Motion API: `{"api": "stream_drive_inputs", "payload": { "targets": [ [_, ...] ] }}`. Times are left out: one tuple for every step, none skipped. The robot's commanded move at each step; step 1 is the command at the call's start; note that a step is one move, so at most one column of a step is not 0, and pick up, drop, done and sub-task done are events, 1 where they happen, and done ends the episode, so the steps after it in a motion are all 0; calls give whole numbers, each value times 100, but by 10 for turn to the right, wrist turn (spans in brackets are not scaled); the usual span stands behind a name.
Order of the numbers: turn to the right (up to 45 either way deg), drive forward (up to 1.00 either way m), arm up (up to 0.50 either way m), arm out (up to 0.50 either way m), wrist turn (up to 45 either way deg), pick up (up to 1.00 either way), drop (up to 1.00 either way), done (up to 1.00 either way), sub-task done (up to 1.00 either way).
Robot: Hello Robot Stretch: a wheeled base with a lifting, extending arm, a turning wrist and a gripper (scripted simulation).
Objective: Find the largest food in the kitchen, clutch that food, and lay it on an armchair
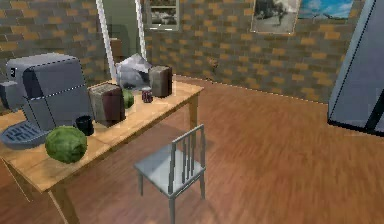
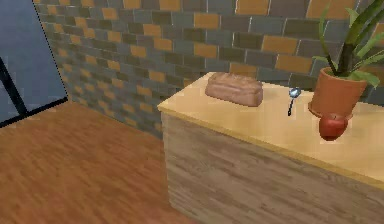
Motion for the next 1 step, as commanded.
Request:
{"api": "stream_drive_inputs", "payload": {
  "targets": [
    [120, 0, 0, 0, 0, 0, 0, 0, 0]
  ]
}}
